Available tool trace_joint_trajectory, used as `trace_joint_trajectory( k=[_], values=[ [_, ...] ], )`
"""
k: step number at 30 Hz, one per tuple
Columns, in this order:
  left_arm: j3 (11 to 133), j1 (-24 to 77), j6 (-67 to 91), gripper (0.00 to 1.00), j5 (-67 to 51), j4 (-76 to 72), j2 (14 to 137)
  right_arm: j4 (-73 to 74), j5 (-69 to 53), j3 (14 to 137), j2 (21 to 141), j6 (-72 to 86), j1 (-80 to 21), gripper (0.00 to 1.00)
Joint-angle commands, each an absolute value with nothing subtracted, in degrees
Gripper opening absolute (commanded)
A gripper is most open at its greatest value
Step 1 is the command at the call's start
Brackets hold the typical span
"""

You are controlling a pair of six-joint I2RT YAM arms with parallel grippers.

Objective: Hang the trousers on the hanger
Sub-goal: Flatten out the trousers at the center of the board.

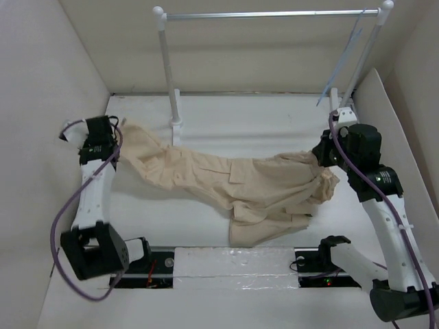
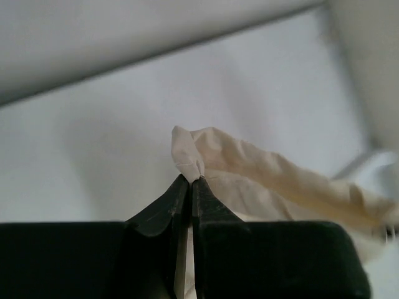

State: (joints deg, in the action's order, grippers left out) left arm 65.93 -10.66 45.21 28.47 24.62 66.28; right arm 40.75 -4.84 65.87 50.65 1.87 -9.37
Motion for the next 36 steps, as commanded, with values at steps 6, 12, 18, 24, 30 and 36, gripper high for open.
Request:
trace_joint_trajectory(
  k=[6,12,18,24,30,36],
  values=[
    [48.70,-23.97,52.38,0.00,12.67,17.41,75.85,37.71,2.81,60.30,53.52,-1.67,-4.31,0.00],
    [51.66,-25.75,47.39,0.19,9.49,20.30,81.03,35.51,0.44,58.45,55.81,-1.41,-0.01,0.00],
    [61.52,-20.04,38.67,0.66,18.19,20.13,71.02,34.72,-4.92,57.30,54.23,-0.88,0.00,0.00],
    [65.55,-10.30,34.72,0.67,19.16,22.31,85.46,31.99,-9.67,53.97,54.14,-0.79,0.00,0.00],
    [78.04,-3.96,33.75,0.69,23.38,28.48,101.68,32.25,-9.58,55.19,55.19,-1.41,0.00,0.00],
    [82.35,-5.10,35.24,0.66,21.45,28.82,110.89,31.91,-9.14,56.16,56.51,-1.58,1.05,0.00]
  ],
)
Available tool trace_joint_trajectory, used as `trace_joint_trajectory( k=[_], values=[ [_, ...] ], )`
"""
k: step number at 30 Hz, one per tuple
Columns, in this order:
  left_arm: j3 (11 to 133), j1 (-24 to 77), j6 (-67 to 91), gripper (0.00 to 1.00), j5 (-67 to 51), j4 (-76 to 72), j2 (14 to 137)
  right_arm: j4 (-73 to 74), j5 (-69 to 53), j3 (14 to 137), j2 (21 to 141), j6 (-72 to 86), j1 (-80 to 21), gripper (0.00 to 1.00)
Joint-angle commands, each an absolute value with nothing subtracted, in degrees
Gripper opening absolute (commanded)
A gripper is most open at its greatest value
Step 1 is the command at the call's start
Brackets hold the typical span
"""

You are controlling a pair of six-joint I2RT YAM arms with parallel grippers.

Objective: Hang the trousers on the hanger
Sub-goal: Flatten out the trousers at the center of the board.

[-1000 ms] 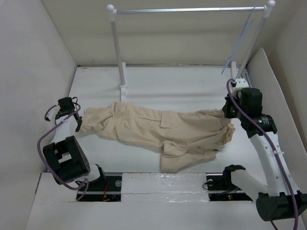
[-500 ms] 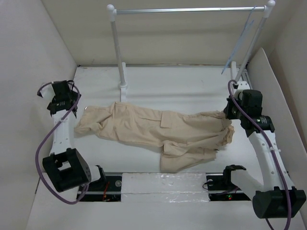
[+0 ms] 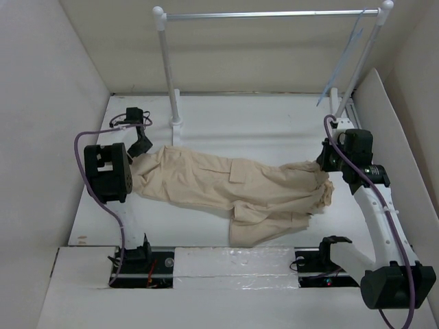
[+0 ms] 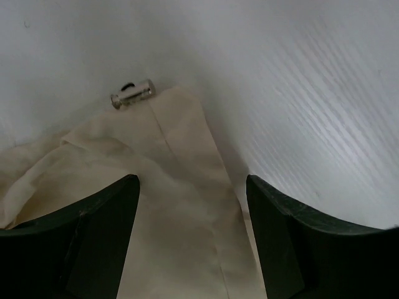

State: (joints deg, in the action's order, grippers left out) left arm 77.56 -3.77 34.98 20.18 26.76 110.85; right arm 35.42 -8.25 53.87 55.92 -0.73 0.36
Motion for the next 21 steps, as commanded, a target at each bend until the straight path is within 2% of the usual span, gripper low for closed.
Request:
trace_joint_trajectory(
  k=[1,2,4,5,6,7,15,21],
  values=[
    [83.83,-5.88,36.03,0.65,21.53,29.96,112.05,31.82,-9.23,56.25,56.69,-1.50,1.05,0.00],
    [84.02,-6.41,36.38,0.64,21.79,30.32,112.93,31.82,-9.23,56.42,57.04,-1.49,1.05,0.00],
    [84.20,-6.42,36.65,0.52,23.63,30.50,114.69,31.82,-8.88,56.60,57.22,-1.58,1.05,0.00],
    [84.11,-6.42,37.43,0.35,24.16,30.50,114.87,31.73,-8.62,56.51,57.30,-1.50,1.05,0.00],
    [84.02,-6.42,37.88,0.02,24.52,30.32,115.05,31.55,-8.27,56.34,57.48,-1.49,1.05,0.00],
    [84.37,-6.42,38.40,0.00,24.78,30.76,114.87,31.12,-7.74,55.82,57.65,-1.32,1.58,0.00],
    [90.43,-7.81,39.46,0.00,28.74,26.55,104.42,20.85,-8.35,55.72,64.41,2.09,12.29,0.00],
    [104.40,-9.40,38.58,0.00,29.35,29.35,112.74,5.02,-7.57,57.82,73.72,7.64,18.28,0.00]
  ],
)
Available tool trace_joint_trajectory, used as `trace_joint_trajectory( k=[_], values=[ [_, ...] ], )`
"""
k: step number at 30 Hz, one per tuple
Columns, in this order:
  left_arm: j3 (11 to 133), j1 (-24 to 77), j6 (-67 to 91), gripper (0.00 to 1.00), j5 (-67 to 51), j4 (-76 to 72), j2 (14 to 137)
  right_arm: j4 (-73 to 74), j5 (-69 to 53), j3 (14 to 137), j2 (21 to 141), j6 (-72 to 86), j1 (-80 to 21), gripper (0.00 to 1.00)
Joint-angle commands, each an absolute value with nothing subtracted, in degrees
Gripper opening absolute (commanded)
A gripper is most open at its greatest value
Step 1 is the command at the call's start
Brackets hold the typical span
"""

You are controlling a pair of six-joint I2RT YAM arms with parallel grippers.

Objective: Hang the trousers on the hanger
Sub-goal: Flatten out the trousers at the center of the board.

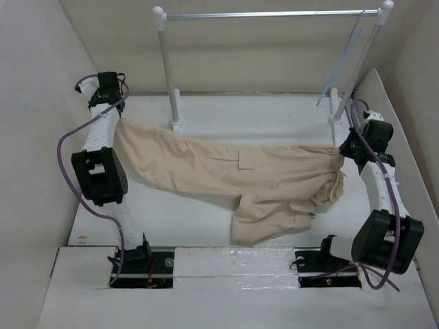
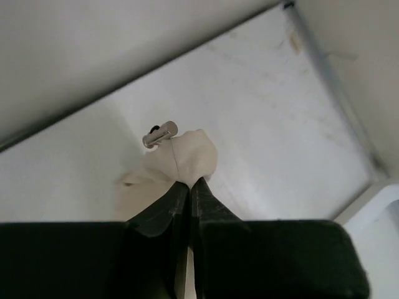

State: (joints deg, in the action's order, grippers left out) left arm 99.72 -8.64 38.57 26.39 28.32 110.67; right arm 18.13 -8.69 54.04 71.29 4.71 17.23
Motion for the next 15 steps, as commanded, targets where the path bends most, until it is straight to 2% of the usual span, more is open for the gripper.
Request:
trace_joint_trajectory(
  k=[1,5,6,7,8,9,10,11,12,14,15],
  values=[
    [105.98,-9.93,38.93,0.00,28.57,29.09,113.81,4.23,-7.04,59.14,76.00,8.34,18.28,0.00],
    [111.34,-10.46,40.25,0.00,25.40,27.68,118.73,5.62,-7.29,68.80,89.62,7.91,18.81,0.00],
    [112.31,-10.46,38.69,0.00,19.92,24.21,120.31,5.10,-9.91,74.47,96.17,7.91,18.81,0.12],
    [112.32,-10.46,38.67,0.00,19.86,24.17,120.32,5.10,-9.93,74.53,96.24,7.91,18.81,0.12],
    [111.98,-10.46,36.24,0.35,17.34,22.52,120.50,5.18,-10.63,76.27,97.72,8.00,18.81,0.25],
    [111.71,-10.46,35.60,0.59,14.53,23.02,120.85,7.88,-11.16,78.12,100.00,7.48,18.81,0.56],
    [111.36,-10.46,35.77,0.74,14.42,24.33,120.76,10.87,-11.86,81.88,100.54,6.69,18.81,0.67],
    [111.18,-10.46,36.38,0.89,14.59,26.09,120.07,13.42,-11.87,82.96,100.46,6.07,18.81,0.73],
    [109.01,-10.46,35.95,0.92,14.42,28.02,119.19,15.10,-12.04,82.79,98.11,5.54,18.29,0.82],
    [104.35,-9.33,35.34,0.93,14.59,28.13,113.16,14.68,-13.01,77.82,93.63,5.71,18.28,0.89],
    [96.67,-8.36,34.29,0.91,14.33,25.51,110.24,14.07,-13.44,75.61,90.82,7.11,17.76,0.92]
  ],
)
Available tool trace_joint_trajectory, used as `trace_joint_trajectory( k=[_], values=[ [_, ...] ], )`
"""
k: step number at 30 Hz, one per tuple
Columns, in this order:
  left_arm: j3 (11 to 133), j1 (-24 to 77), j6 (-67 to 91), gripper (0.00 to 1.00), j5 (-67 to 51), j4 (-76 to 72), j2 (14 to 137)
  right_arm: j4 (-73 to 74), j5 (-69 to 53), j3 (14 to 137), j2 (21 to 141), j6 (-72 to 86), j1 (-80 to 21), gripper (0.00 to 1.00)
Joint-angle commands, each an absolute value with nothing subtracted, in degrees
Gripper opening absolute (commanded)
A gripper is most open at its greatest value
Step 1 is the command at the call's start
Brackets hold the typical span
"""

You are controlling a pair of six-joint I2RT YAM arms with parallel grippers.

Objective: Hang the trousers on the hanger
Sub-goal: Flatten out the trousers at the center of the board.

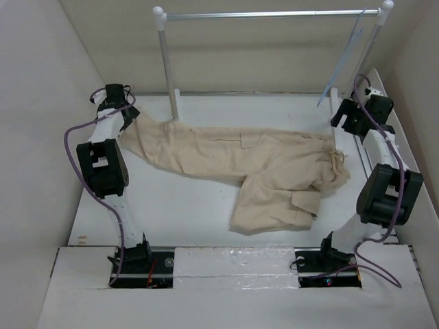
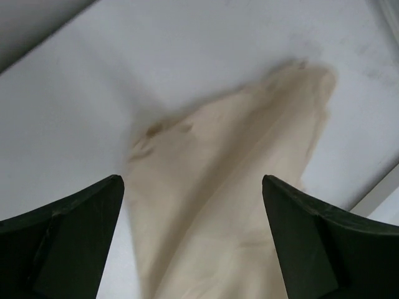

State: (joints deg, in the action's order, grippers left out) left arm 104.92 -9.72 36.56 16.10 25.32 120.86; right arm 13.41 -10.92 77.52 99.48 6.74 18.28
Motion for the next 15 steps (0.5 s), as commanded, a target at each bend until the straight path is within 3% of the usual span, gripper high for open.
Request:
trace_joint_trajectory(
  k=[1,2,3,4,5,6,7,8,9,10,11,12,13,15],
  values=[
    [92.07,-7.04,33.32,0.88,14.07,23.66,106.21,13.71,-15.01,73.24,85.14,7.82,16.97,0.92],
    [80.71,1.15,31.92,0.65,12.84,20.34,95.12,13.28,-16.07,65.99,78.73,9.56,15.31,0.85],
    [80.60,1.23,31.90,0.65,12.83,20.30,95.01,13.27,-16.26,65.92,78.66,9.58,15.29,0.85],
    [77.55,5.49,31.30,0.54,12.22,19.87,91.79,13.01,-16.61,63.57,72.40,9.84,12.25,0.70],
    [74.82,15.72,31.29,0.35,12.56,20.12,86.62,12.66,-16.87,58.59,68.94,10.19,10.30,0.47],
    [71.31,20.78,33.99,0.23,13.96,24.13,85.27,13.44,-16.79,56.71,65.86,9.85,8.02,0.12],
    [69.45,25.27,36.10,0.14,13.71,26.08,83.95,15.01,-17.05,55.21,60.35,9.06,3.65,0.01],
    [67.52,29.31,38.47,0.05,12.84,27.58,81.59,17.55,-17.66,53.28,58.21,7.66,1.60,0.00],
    [62.45,36.05,41.63,0.02,11.00,29.86,80.26,22.80,-19.41,52.22,56.01,4.69,-0.42,0.00],
    [59.10,39.25,46.79,0.02,9.07,29.53,78.68,25.46,-19.95,50.99,54.16,3.27,-2.27,0.00],
    [56.10,41.98,48.50,0.12,6.79,27.97,75.70,28.79,-19.86,49.76,50.49,1.69,-5.33,0.00],
    [51.55,47.32,50.08,0.21,3.90,27.34,74.80,35.35,-18.91,47.14,48.62,-1.38,-6.49,0.07],
    [49.76,50.33,52.01,0.42,2.91,26.72,73.75,37.59,-18.81,45.54,46.86,-2.19,-7.20,0.11],
    [47.12,56.31,52.56,0.67,1.15,24.96,72.60,42.16,-18.46,41.68,41.41,-2.81,-7.82,0.27]
  ],
)
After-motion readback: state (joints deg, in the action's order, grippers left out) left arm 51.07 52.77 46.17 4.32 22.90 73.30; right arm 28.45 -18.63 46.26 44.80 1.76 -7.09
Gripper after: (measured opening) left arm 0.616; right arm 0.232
